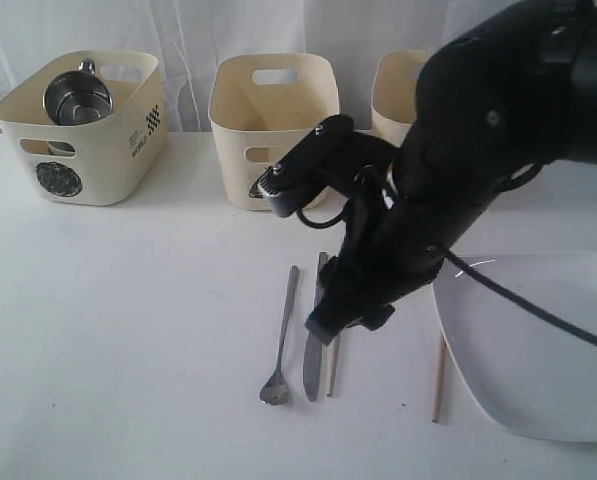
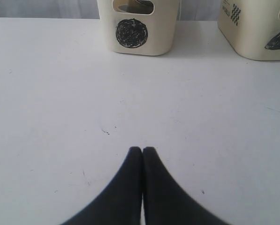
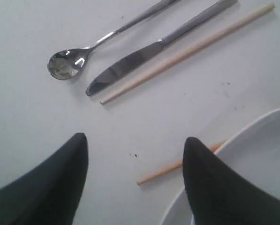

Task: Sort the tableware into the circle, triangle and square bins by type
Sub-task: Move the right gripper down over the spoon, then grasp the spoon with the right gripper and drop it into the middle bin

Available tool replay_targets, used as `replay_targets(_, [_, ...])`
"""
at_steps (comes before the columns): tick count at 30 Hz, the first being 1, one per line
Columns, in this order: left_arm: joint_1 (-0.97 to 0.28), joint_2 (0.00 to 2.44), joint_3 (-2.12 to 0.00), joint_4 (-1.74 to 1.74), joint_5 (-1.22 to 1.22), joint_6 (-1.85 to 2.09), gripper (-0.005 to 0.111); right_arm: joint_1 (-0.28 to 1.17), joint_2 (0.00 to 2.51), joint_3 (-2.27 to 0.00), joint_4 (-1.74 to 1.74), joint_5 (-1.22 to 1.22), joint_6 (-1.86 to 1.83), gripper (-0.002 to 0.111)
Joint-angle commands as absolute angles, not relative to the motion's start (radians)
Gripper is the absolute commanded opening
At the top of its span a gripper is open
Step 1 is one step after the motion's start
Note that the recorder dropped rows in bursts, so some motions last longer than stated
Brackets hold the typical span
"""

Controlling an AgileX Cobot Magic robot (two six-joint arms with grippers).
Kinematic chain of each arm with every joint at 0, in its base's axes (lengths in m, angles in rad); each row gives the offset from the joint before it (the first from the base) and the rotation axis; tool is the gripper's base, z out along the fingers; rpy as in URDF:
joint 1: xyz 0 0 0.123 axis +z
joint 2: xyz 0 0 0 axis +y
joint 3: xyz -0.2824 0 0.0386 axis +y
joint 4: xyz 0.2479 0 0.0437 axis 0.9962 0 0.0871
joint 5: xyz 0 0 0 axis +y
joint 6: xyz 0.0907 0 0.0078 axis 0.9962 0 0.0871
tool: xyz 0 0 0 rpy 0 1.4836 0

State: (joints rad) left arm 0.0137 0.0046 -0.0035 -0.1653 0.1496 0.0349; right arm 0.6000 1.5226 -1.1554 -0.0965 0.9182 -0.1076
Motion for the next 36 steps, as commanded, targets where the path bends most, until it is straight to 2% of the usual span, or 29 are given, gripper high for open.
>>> replay_targets(1, [0.015, 0.0, 0.0, -0.17, 0.149, 0.025, 0.0, 0.611, 1.582, -1.177, -0.111, 0.774, 0.092, 0.057])
replay_targets(4, [0.015, 0.0, 0.0, -0.17, 0.149, 0.025, 0.0, 0.611, 1.636, -1.236, -0.111, 0.706, 0.24, 0.057])
replay_targets(11, [0.015, 0.0, 0.0, -0.17, 0.149, 0.025, 0.0, 0.611, 1.852, -1.379, -0.088, 0.833, 0.402, 0.057])
replay_targets(26, [0.015, 0.0, 0.0, -0.17, 0.149, 0.025, 0.0, 0.611, 1.958, -1.383, 0.009, 0.805, 0.448, 0.057])
replay_targets(36, [0.015, 0.0, 0.0, -0.17, 0.149, 0.025, 0.0, 0.611, 2.017, -1.383, 0.032, 0.768, 0.436, 0.053])
